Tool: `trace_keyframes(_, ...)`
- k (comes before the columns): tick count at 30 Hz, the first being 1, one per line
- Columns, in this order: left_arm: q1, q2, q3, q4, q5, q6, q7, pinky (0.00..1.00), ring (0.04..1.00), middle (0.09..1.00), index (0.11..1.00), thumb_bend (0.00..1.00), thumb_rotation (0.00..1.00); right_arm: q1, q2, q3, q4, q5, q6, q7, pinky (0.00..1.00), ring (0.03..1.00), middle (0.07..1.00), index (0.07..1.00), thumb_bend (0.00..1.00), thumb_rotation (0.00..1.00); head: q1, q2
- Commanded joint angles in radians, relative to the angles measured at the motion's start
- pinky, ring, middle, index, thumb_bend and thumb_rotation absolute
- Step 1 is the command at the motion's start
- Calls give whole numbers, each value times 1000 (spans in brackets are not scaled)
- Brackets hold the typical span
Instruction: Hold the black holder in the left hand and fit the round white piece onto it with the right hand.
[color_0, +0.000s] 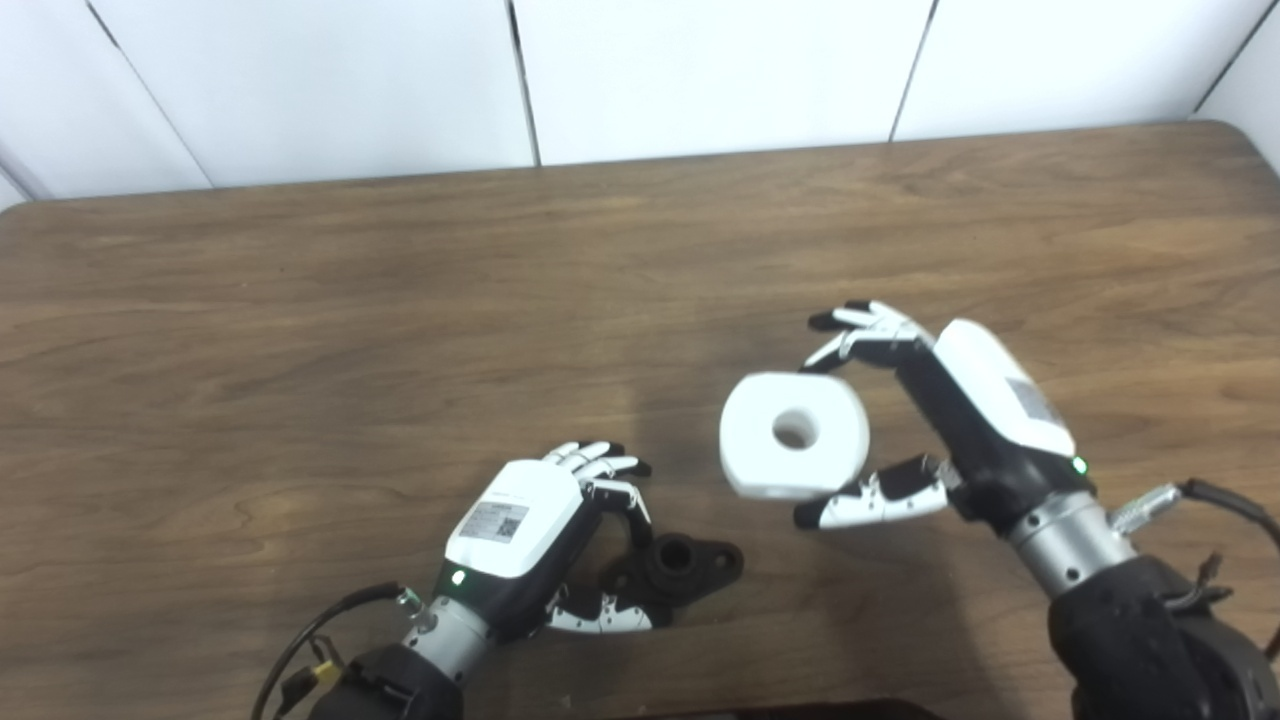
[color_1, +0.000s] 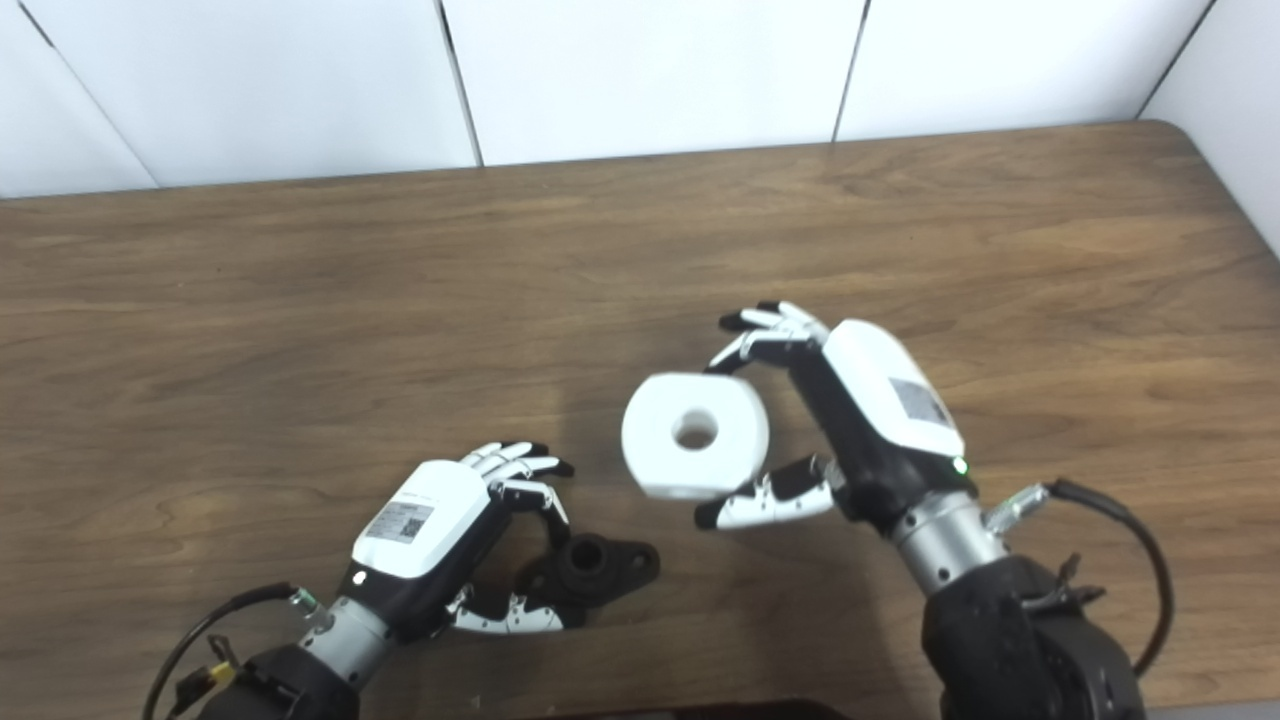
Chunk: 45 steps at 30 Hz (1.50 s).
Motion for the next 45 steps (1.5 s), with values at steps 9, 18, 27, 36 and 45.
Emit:
trace_keyframes(9, 9, -24, -9, 77, 32, 34, -38, 889, 901, 834, 488, 518, 47, 11, 33, 0, -37, 15, -95, -2, 1000, 965, 856, 485, 516, 138, 4, 7)
trace_keyframes(18, 7, -38, -12, 72, 52, 55, -64, 904, 912, 844, 489, 517, 48, 25, 57, 18, -38, 22, -99, 1, 1000, 971, 862, 485, 517, 136, 29, 8)
trace_keyframes(27, 9, -49, -11, 69, 52, 60, -56, 894, 904, 838, 489, 518, 47, 34, 65, 41, -38, 29, -94, 2, 985, 967, 857, 485, 516, 137, 45, 11)
trace_keyframes(36, 12, -57, -13, 61, 62, 77, -72, 902, 906, 843, 489, 517, 47, 28, 85, 70, -38, 39, -80, -3, 995, 972, 863, 485, 516, 138, 52, 18)
trace_keyframes(45, 13, -72, -13, 60, 77, 80, -71, 900, 905, 842, 489, 518, 48, 37, 75, 87, -30, 40, -60, 4, 985, 979, 871, 486, 516, 136, 66, 19)
